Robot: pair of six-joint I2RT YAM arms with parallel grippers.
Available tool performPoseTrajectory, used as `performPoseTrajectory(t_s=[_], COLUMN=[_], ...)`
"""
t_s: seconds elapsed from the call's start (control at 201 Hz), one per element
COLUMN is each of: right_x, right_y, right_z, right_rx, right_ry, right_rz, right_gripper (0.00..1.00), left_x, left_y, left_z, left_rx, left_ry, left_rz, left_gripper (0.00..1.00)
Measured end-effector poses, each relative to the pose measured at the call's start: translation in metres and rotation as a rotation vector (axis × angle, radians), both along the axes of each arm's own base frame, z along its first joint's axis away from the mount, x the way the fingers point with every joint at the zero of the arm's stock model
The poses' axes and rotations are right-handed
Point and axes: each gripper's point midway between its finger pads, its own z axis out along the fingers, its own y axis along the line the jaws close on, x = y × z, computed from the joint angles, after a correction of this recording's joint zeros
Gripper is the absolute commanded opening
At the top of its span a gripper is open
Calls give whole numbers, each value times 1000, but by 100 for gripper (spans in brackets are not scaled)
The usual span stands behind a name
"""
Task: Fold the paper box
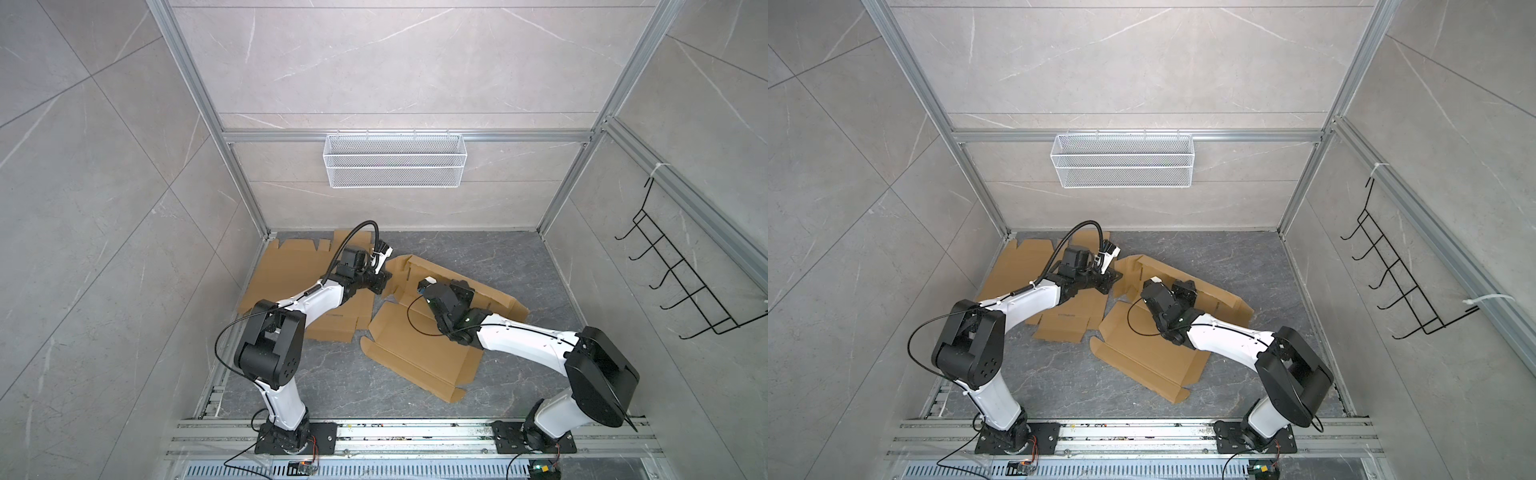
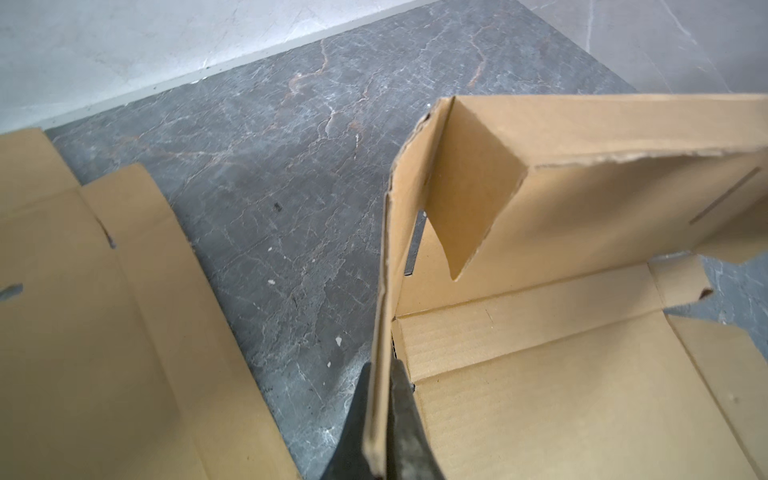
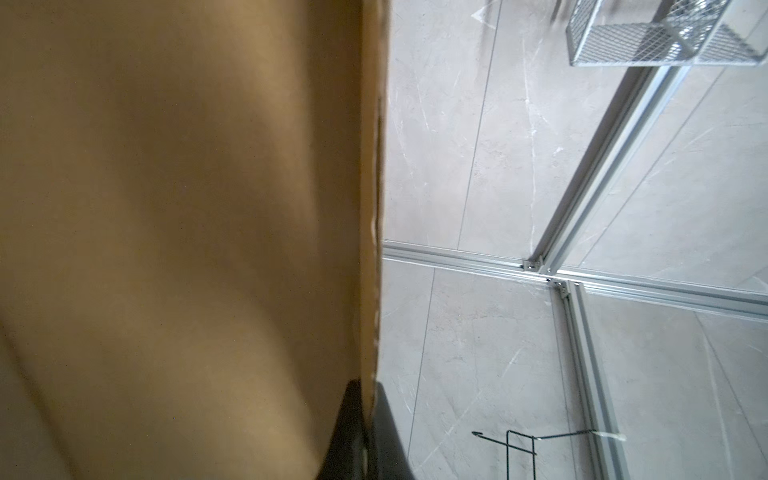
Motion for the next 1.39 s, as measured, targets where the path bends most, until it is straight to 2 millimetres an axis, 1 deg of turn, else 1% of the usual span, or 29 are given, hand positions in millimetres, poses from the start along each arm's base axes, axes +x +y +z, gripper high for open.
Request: performPoseTrajectory(t_s=[0.154, 0.338, 0.448, 0.577, 0.702, 0.831, 0.956, 1.045, 1.135, 1.17, 1.209, 1.279, 1.344, 1.394], right_x=[-14, -32, -35, -38, -38, -38, -38, -38, -39, -39, -39, -39, -39, -39], right_y=[9, 18, 20, 21, 21, 20, 20, 20, 20, 20, 20, 20, 20, 20], right_z=[-1, -8, -11, -15, -18, -18, -19, -20, -21, -21, -21, -22, -22, -23], right_rx=[-17, -30, -16, -2, 8, 16, 18, 20, 24, 27, 27, 29, 33, 38], right_ry=[-61, -100, -119, -133, -138, -140, -137, -135, -135, -135, -135, -132, -132, -133], right_rz=[2, 6, -3, -12, -18, -19, -18, -17, -18, -18, -19, -18, -19, -19], right_gripper=[0, 0, 0, 0, 0, 0, 0, 0, 0, 0, 0, 0, 0, 0], left_x=[-5, -19, -26, -27, -27, -28, -27, -25, -25, -22, -17, -3, 16, 35], left_y=[1, 3, 7, 6, 6, 15, 32, 44, 59, 68, 79, 98, 112, 115], left_z=[-8, -23, -28, -27, -25, -13, 3, 17, 40, 50, 60, 73, 78, 75], left_rx=[28, 36, 27, 10, -3, -28, -40, -57, -102, -125, -146, -173, -180, -177], left_ry=[-4, 10, 30, 37, 42, 46, 48, 50, 32, 20, 8, -14, -22, -15], left_rz=[85, 150, 167, 170, 160, 148, 138, 125, 116, 124, 140, 177, 217, 230], left_gripper=[9, 13, 14, 17, 26, 40, 54, 58, 60, 61, 61, 61, 60, 60])
